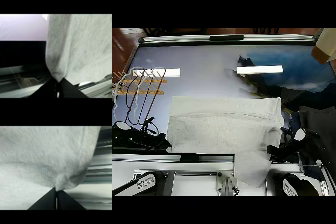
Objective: Fold the shirts.
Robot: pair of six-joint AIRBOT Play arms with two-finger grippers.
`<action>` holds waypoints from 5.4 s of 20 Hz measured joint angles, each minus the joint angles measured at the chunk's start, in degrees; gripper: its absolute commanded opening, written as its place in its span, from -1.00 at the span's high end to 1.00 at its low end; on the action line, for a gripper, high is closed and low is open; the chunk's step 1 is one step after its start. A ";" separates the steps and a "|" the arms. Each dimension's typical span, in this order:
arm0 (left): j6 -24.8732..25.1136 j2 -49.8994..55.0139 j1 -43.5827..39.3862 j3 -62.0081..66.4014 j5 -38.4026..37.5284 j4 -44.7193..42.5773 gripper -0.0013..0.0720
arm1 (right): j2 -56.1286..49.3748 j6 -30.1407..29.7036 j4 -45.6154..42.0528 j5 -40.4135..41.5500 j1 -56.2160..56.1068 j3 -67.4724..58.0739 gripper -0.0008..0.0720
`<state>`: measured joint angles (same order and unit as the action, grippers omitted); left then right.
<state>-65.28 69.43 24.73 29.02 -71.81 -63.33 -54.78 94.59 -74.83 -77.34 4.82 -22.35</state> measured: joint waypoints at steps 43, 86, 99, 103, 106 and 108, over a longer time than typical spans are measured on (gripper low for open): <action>-13.99 29.29 -16.96 57.81 -7.54 6.40 -0.31 | -42.62 -9.73 -4.66 -5.53 3.21 -60.89 -0.93; -12.81 35.26 -59.95 53.48 19.02 29.75 0.85 | -9.14 -8.15 15.72 -24.74 4.26 -59.80 0.79; -13.00 34.69 -53.72 57.29 9.18 24.37 0.86 | -10.43 -4.50 31.47 -14.64 -4.70 -59.80 0.79; -16.72 26.27 -40.50 57.40 0.63 6.12 0.86 | -18.53 -6.95 33.83 -4.04 -14.78 -59.80 0.79; -18.12 19.98 -30.38 57.40 -3.63 -0.09 0.86 | -26.43 -10.49 38.82 5.33 -21.92 -59.80 0.79; -18.62 16.24 -25.14 57.40 -5.27 -2.32 0.86 | -31.78 -12.48 42.36 10.97 -25.75 -59.80 0.56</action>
<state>-83.90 85.67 -0.40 86.41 -77.08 -65.65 -86.56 82.11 -32.47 -66.37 -20.93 -82.15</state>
